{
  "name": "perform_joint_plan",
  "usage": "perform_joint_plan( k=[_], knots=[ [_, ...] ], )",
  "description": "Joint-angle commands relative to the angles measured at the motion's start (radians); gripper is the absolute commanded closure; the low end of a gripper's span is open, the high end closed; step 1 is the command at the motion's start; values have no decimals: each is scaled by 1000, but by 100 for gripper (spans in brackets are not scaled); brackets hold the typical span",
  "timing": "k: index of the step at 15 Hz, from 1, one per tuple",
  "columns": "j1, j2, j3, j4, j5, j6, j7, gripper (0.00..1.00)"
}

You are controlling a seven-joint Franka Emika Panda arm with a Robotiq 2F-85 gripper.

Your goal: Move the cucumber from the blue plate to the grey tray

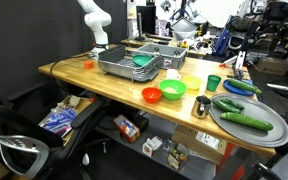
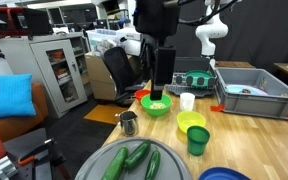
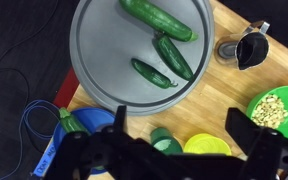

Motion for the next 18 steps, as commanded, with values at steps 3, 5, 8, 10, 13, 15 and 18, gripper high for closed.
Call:
perform_joint_plan(
  k=[3, 5, 8, 10, 13, 15, 18],
  knots=[
    [-19, 25, -7, 11, -28, 2, 2, 0],
    [-31, 51, -25, 17, -47, 8, -56, 0],
    [-51, 109, -52, 34, -83, 40, -170, 0],
    [-59, 155, -59, 47, -100, 67, -254, 0],
    [-66, 236, -56, 76, -181, 55, -350, 0],
    [-64, 299, -57, 101, -250, 46, -345, 0],
    [-68, 301, -49, 81, -234, 74, -312, 0]
  ],
)
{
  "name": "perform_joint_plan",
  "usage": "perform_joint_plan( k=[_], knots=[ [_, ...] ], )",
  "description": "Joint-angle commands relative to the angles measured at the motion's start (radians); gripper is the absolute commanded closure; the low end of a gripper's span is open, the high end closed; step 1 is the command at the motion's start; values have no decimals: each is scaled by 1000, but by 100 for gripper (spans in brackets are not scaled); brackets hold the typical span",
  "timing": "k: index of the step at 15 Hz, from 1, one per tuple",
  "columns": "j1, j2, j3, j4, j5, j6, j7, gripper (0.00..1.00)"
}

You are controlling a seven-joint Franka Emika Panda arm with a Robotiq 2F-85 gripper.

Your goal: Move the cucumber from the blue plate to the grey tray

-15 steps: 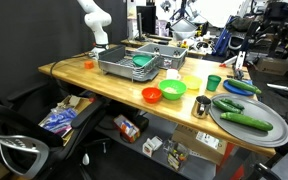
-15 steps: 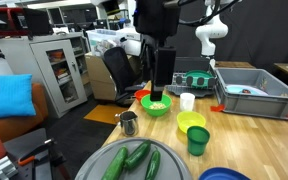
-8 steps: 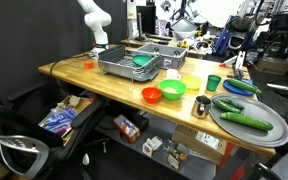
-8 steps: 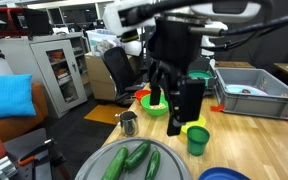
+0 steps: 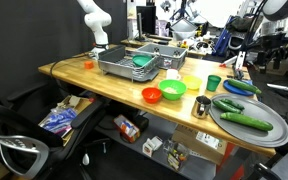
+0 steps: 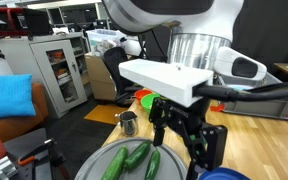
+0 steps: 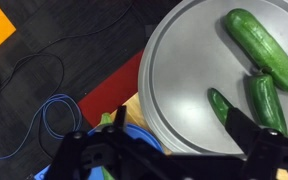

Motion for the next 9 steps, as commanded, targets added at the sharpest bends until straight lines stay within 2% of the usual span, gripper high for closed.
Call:
perform_joint_plan(
  k=[1, 7, 9],
  knots=[
    [-14, 3, 15, 2, -4, -2, 3, 0],
    [-15, -5, 17, 3, 6, -3, 1, 0],
    [-11, 9, 11, 0, -24, 49, 29, 0]
  ],
)
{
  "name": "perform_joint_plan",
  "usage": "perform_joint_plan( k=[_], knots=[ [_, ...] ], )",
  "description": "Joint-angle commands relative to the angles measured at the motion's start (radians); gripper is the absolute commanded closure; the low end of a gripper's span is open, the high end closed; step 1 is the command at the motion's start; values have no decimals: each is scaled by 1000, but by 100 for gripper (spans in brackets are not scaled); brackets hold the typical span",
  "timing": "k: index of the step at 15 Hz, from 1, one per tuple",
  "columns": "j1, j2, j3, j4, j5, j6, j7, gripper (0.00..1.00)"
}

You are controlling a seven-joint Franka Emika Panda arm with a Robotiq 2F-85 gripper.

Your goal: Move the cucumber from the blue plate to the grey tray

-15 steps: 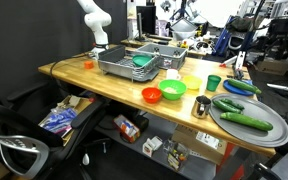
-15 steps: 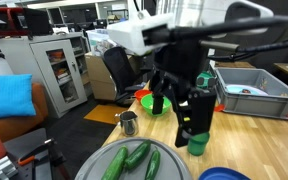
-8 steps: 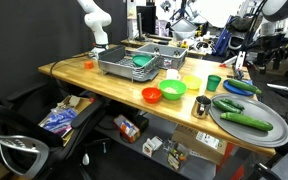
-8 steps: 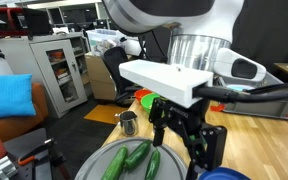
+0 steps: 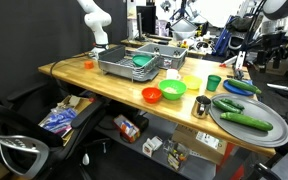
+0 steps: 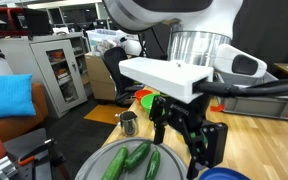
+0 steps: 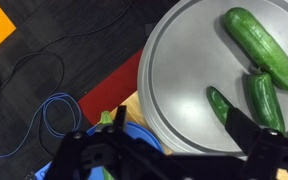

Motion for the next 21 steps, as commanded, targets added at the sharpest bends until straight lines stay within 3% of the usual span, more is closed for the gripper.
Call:
perform_joint_plan(
  k=[1, 9, 16, 21],
  knots=[
    [-12, 27, 9, 3, -27, 74, 28, 0],
    [-30, 188, 16, 78, -9, 237, 6, 0],
    [-26, 339, 13, 196, -44, 194, 4, 0],
    [-29, 356, 19, 201, -37, 195, 16, 0]
  ],
)
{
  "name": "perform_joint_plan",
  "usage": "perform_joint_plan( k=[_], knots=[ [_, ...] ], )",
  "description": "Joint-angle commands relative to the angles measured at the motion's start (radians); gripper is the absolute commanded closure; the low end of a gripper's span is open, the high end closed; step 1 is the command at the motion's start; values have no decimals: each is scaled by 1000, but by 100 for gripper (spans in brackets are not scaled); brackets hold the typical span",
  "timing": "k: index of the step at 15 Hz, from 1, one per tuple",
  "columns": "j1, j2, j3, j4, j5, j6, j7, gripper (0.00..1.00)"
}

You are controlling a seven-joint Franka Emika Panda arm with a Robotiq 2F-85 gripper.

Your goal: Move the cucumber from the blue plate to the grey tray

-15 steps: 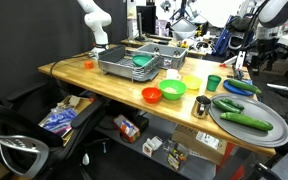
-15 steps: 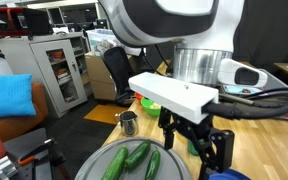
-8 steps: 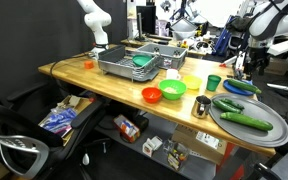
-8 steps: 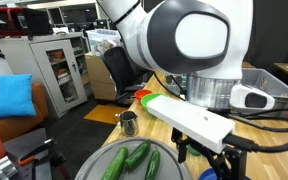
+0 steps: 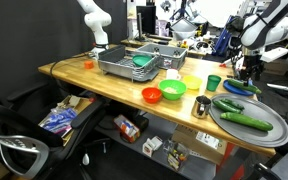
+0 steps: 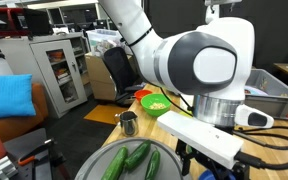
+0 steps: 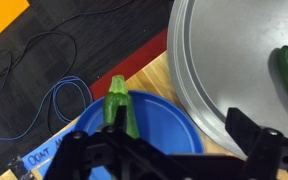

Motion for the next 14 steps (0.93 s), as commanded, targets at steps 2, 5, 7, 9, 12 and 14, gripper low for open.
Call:
perform_joint_plan(
  k=[2, 5, 7, 9, 12, 14],
  knots=[
    [-17, -2, 17, 9, -14, -14, 9, 0],
    [-12, 3, 12, 13, -19, -15, 22, 0],
    [0, 18, -3, 24, -41, -3, 51, 0],
    [-8, 34, 0, 40, -47, 16, 61, 0],
    [-32, 82, 23, 87, -25, 42, 28, 0],
    [-41, 117, 28, 129, -16, 43, 21, 0]
  ],
)
